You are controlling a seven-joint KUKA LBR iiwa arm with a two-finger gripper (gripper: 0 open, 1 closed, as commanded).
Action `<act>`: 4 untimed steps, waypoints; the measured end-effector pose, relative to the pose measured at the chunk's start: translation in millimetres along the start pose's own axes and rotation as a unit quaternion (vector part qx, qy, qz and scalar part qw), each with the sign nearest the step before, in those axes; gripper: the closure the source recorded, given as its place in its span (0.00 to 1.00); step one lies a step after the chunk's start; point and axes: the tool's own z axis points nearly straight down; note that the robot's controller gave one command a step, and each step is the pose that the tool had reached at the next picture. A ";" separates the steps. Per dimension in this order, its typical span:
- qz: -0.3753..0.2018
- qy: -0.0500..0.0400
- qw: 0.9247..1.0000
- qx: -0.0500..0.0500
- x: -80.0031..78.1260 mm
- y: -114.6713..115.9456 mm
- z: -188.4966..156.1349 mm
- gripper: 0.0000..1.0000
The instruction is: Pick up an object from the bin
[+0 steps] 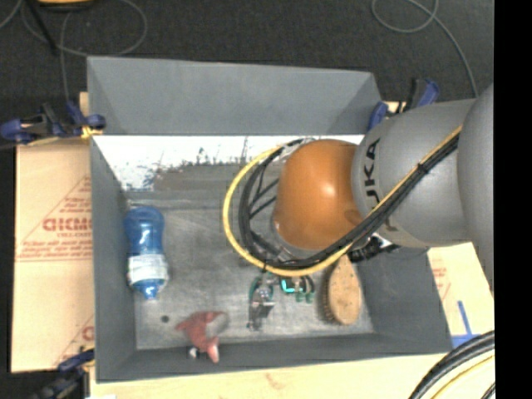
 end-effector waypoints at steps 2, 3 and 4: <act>-0.070 -0.006 0.998 0.000 4.7 67.4 76.0 1.00; -0.069 -0.006 0.998 0.000 4.8 67.5 76.0 1.00; -0.062 -0.003 0.998 0.000 4.9 74.7 20.4 1.00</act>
Offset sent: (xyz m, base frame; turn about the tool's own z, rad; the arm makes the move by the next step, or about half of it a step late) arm -0.0078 0.0674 -0.0782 -0.1376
